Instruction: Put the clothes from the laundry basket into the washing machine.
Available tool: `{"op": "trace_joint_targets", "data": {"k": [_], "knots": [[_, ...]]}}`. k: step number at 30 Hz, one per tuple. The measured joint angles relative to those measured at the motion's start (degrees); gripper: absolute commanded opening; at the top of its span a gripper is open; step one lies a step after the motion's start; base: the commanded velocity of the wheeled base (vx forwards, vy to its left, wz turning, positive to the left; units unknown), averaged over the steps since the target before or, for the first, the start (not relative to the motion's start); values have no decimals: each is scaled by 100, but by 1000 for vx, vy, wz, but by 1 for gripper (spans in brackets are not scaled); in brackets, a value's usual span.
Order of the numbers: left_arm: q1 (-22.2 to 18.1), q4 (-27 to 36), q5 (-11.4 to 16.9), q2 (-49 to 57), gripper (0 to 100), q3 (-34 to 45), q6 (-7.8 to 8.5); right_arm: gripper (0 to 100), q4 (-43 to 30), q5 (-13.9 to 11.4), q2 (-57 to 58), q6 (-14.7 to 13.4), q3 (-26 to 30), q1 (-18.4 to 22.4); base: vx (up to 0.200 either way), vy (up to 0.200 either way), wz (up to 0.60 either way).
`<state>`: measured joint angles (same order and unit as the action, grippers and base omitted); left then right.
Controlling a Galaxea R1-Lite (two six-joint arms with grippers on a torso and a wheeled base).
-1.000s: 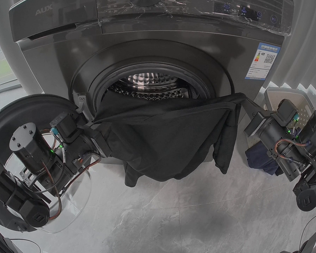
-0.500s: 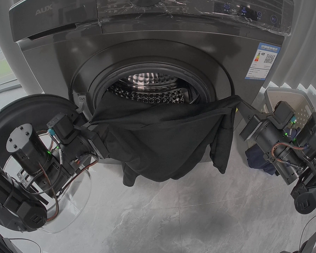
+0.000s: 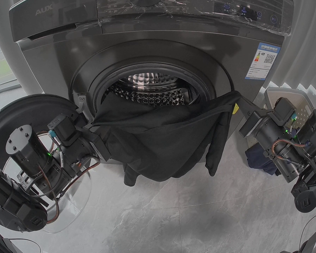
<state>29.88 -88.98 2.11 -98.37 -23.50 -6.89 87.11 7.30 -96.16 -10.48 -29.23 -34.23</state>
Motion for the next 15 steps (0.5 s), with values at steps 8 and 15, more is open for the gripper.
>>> {"op": "trace_joint_targets", "data": {"k": [8, 15], "knots": [[-26, 0, 0, -37, 0, -83, -33, 0, -21, -66, 129, 74, 63, 223, 0, 0, 0], [-9, 0, 0, -37, 0, -67, 2, 0, -22, -128, 195, 116, 110, 402, 0, 0, 0]]}}
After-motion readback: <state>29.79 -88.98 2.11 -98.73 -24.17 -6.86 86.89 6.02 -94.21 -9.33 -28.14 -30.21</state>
